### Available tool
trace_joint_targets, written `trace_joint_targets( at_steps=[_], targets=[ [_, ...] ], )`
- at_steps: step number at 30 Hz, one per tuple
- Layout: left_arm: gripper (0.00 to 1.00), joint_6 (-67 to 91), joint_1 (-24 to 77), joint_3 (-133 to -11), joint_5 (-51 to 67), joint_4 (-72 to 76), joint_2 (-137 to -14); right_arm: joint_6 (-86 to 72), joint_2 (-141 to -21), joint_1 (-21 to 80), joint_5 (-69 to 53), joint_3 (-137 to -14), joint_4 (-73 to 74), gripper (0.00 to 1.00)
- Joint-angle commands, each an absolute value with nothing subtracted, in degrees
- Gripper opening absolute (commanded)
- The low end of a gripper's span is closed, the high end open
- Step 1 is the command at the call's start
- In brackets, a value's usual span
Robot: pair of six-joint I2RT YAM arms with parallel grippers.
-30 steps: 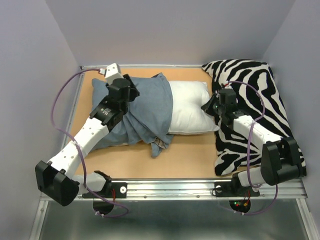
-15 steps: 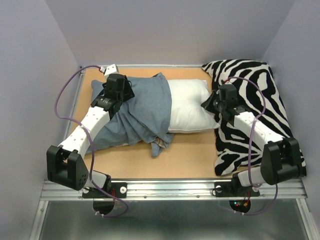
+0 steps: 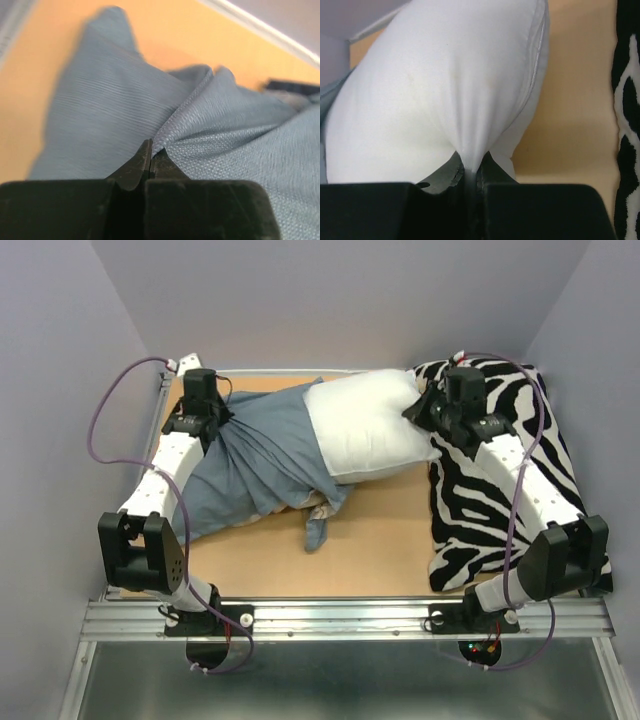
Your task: Remove the pillowcase from the pillow
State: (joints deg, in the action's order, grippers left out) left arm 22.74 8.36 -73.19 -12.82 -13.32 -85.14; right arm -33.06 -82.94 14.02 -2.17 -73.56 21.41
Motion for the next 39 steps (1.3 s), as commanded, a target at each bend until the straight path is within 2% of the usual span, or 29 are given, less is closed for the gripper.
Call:
trace_joint_targets(
  at_steps=[1, 4, 12, 18, 22, 24, 26, 27, 29, 30, 31, 32, 34, 39],
  targets=[
    [0.0, 21.97, 0.8, -78.83, -22.58, -11.43, -86.21, -31.91, -82.26, 12.57, 5.27, -91.9, 27.23, 0.01],
    [0.0, 24.42, -3.68, -80.59, -26.09, -11.95, -89.99, -31.64, -84.63, 11.17, 5.97, -107.43, 33.3, 0.0],
    [0.0, 27.24, -8.43, -77.26, -34.09, -9.23, -93.07, -31.11, -91.57, 7.04, 6.59, -133.74, 46.22, 0.01],
    [0.0, 27.77, -10.72, -76.81, -34.56, -8.53, -95.62, -30.94, -90.27, 5.54, 6.42, -134.56, 47.37, 0.0],
    [0.0, 26.46, -9.68, -78.58, -25.77, -8.45, -95.63, -32.08, -89.04, 5.54, 0.89, -128.26, 46.5, 0.01],
    [0.01, 24.0, -6.52, -78.57, -24.0, -8.35, -94.84, -32.61, -85.44, 5.45, -1.39, -119.13, 42.3, 0.01],
    [0.12, 22.16, -4.49, -77.88, -20.24, -8.26, -93.35, -32.52, -83.07, 5.62, -2.28, -114.37, 40.17, 0.01],
    [0.24, 21.54, -2.05, -77.44, -18.65, -8.7, -92.38, -32.17, -82.01, 5.62, -1.85, -111.39, 39.64, 0.01],
    [0.36, 21.79, -0.18, -75.25, -16.53, -9.14, -87.84, -31.64, -81.39, 5.63, -1.5, -109.09, 39.38, 0.0],
    [0.53, 23.45, 3.74, -74.28, -16.78, -9.23, -85.8, -31.64, -81.13, 5.71, -1.15, -106.98, 38.85, 0.0],
    [0.6, 24.51, 5.17, -72.09, -17.4, -9.75, -81.95, -31.55, -80.6, 5.71, -1.4, -105.66, 38.33, 0.0],
    [0.62, 26.96, 6.93, -70.94, -18.27, -10.54, -79.83, -31.64, -80.33, 5.71, -1.58, -104.69, 37.54, 0.01],
    [0.83, 28.64, 8.52, -67.95, -19.06, -11.59, -75.61, -31.64, -79.81, 5.8, -1.06, -102.31, 36.92, 0.01],
    [0.85, 33.39, 13.17, -59.43, -23.04, -16.42, -61.54, -31.2, -79.89, 5.89, -0.18, -100.9, 36.3, 0.01]
  ],
)
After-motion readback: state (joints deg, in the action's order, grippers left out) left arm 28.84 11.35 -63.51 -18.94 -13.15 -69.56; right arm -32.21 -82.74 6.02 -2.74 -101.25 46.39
